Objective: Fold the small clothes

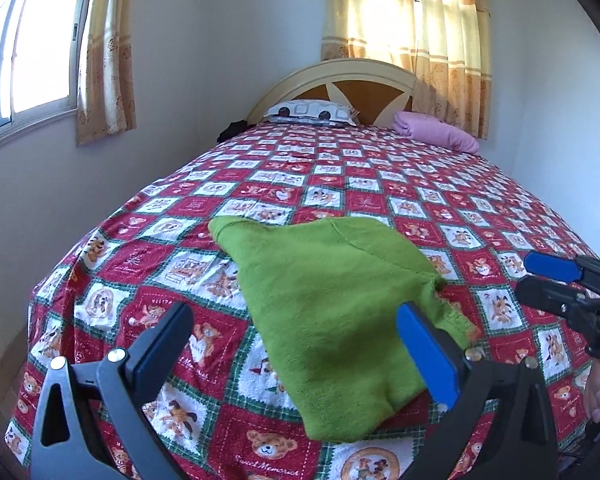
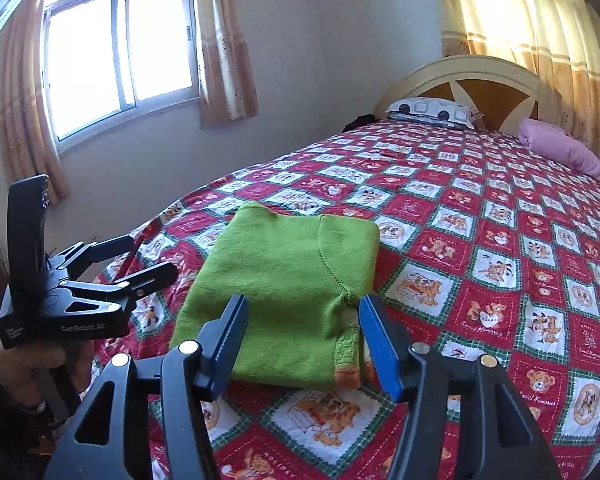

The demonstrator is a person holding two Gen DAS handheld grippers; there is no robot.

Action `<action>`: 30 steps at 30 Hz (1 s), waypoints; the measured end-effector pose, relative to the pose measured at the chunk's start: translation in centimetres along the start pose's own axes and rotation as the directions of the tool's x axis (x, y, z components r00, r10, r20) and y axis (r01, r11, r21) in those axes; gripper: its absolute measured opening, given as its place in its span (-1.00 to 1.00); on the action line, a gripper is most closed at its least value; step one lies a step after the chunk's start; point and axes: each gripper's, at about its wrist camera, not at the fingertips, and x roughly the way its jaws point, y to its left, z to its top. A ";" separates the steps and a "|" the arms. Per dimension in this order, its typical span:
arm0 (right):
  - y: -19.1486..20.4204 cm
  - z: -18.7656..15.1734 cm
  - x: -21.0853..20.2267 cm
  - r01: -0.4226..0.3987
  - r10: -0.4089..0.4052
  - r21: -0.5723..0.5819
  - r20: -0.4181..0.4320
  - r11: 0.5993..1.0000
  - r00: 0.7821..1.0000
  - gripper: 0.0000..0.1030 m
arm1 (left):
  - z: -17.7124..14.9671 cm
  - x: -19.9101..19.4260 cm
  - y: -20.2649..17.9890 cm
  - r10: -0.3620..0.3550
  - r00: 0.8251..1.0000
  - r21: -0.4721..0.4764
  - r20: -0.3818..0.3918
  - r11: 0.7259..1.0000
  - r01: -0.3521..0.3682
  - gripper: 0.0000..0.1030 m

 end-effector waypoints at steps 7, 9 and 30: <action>0.1 -0.5 -0.4 -0.001 0.001 0.011 0.005 1.000 1.000 0.15 | -0.1 0.0 -0.3 0.003 1.000 -0.007 -0.007 1.000 -0.003 1.00; 0.0 -0.6 -0.4 0.000 0.000 0.015 0.004 1.000 1.000 0.15 | -0.1 0.0 -0.3 0.000 1.000 -0.009 -0.010 1.000 -0.001 1.00; 1.0 -1.1 -0.9 -0.009 0.009 0.009 0.017 1.000 1.000 0.16 | -0.3 0.0 -0.4 0.002 1.000 -0.011 -0.013 1.000 -0.002 1.00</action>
